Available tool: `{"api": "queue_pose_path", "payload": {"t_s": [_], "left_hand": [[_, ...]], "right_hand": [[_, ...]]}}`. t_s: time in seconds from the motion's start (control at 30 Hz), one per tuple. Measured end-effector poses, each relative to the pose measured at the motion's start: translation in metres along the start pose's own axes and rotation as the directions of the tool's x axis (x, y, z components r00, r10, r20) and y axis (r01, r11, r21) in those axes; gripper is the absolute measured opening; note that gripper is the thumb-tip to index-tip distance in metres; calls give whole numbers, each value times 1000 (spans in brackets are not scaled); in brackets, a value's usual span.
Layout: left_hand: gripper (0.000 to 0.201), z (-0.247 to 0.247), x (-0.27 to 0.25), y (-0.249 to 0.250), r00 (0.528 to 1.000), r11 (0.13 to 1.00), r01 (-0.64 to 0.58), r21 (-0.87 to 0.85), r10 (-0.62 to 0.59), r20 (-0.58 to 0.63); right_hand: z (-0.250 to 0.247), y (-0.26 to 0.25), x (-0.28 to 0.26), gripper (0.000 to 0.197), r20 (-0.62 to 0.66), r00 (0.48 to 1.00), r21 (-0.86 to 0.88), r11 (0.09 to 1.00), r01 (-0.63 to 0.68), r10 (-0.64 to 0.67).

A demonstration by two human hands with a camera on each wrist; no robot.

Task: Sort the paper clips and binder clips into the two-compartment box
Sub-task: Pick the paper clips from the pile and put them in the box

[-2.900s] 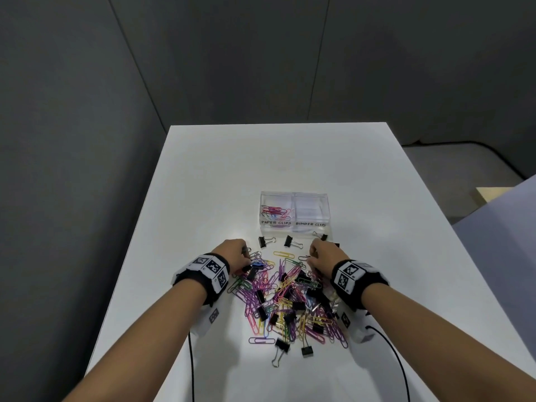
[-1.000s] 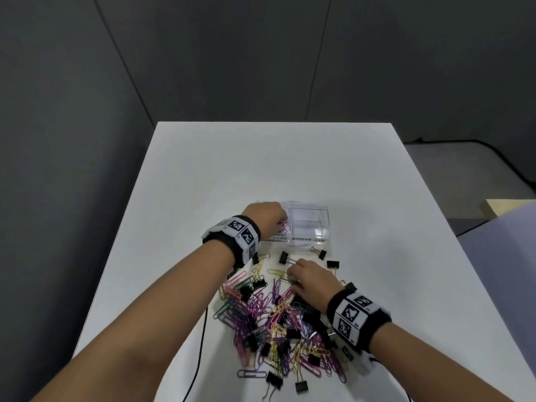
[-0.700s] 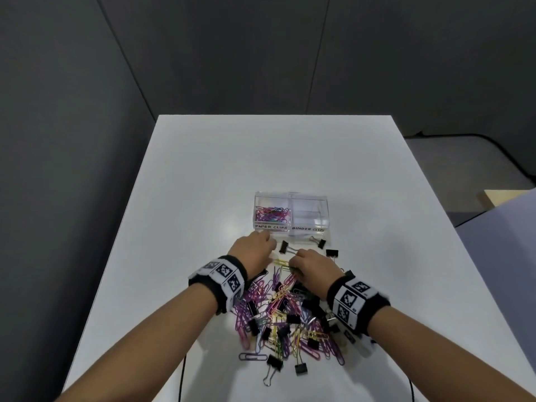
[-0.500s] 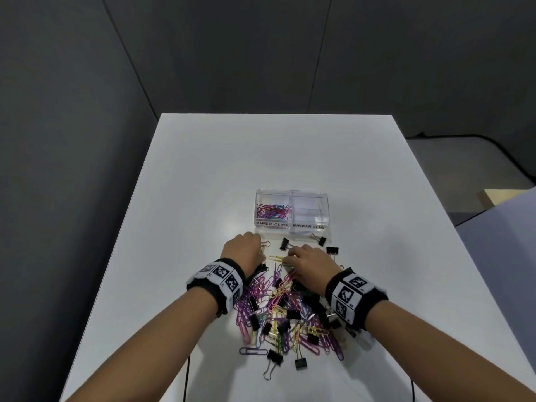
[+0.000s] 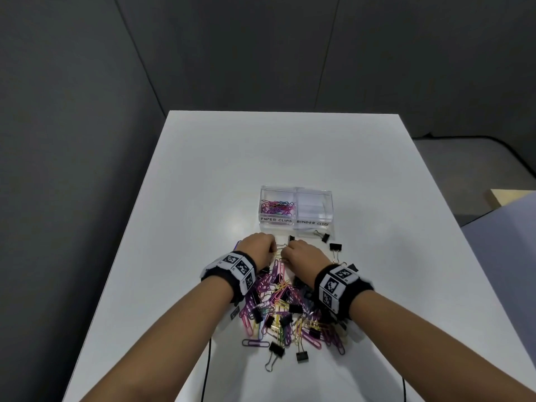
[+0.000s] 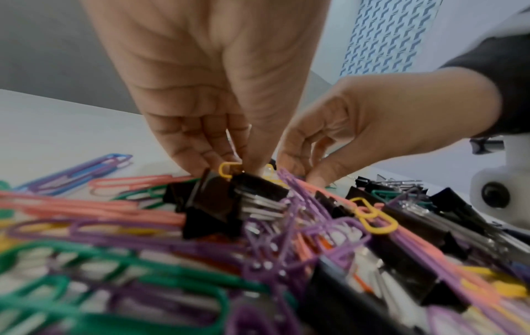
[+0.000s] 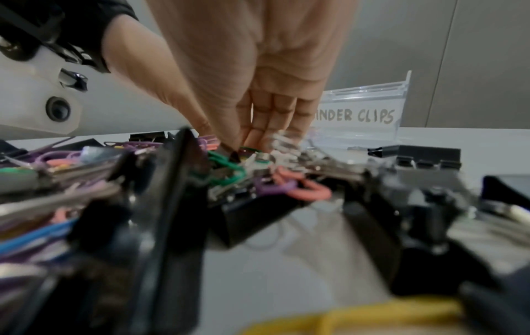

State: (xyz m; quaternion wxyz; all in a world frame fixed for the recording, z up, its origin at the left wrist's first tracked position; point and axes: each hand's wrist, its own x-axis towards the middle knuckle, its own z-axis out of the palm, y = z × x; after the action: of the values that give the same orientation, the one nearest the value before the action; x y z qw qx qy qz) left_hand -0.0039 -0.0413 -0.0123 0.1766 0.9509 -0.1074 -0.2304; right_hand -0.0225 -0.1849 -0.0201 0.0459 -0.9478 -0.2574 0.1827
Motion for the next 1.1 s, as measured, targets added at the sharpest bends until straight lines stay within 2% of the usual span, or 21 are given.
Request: {"api": "queue_pose_path", "payload": {"t_s": [0.17, 0.27, 0.37, 0.43, 0.57, 0.67, 0.8, 0.93, 1.1], "left_hand": [[16, -5, -6, -4, 1000, 999, -6, -32, 5, -10], [15, -12, -10, -13, 999, 991, 11, -137, -17, -39], [27, -19, -12, -28, 996, 969, 42, -242, -61, -70], [33, -22, -15, -40, 990, 968, 89, -233, -112, -89], [26, -25, -22, -65, 961, 946, 240, -217, -263, -82], [28, -20, -23, -78, 946, 925, 305, -227, -322, -44], [49, -12, -20, -72, 953, 940, 295, -172, -302, -11], [37, -4, -15, -51, 971, 969, 231, -84, -236, -45], [34, 10, -13, -25, 994, 989, 105, 100, -101, -51]], "right_hand": [[0, 2, 3, 21, 12, 996, 70, 993, -91, 91], [-1, 7, 1, 19, 3, 990, 121, 982, -143, 143], [-4, 12, -1, 15, -11, 985, 175, 970, -168, 172], [-5, 13, -2, 15, -2, 981, 231, 954, -189, 195], [-11, 13, -3, 24, -7, 975, 342, 916, -208, 224], [-18, 15, -3, 23, 18, 973, 324, 920, -221, 228], [-13, 15, -4, 27, 58, 973, 237, 943, -232, 224], [-6, 7, 1, 12, 62, 957, 197, 937, -290, 283], [-4, 6, 7, 13, 101, 947, 202, 926, -318, 304]]}}
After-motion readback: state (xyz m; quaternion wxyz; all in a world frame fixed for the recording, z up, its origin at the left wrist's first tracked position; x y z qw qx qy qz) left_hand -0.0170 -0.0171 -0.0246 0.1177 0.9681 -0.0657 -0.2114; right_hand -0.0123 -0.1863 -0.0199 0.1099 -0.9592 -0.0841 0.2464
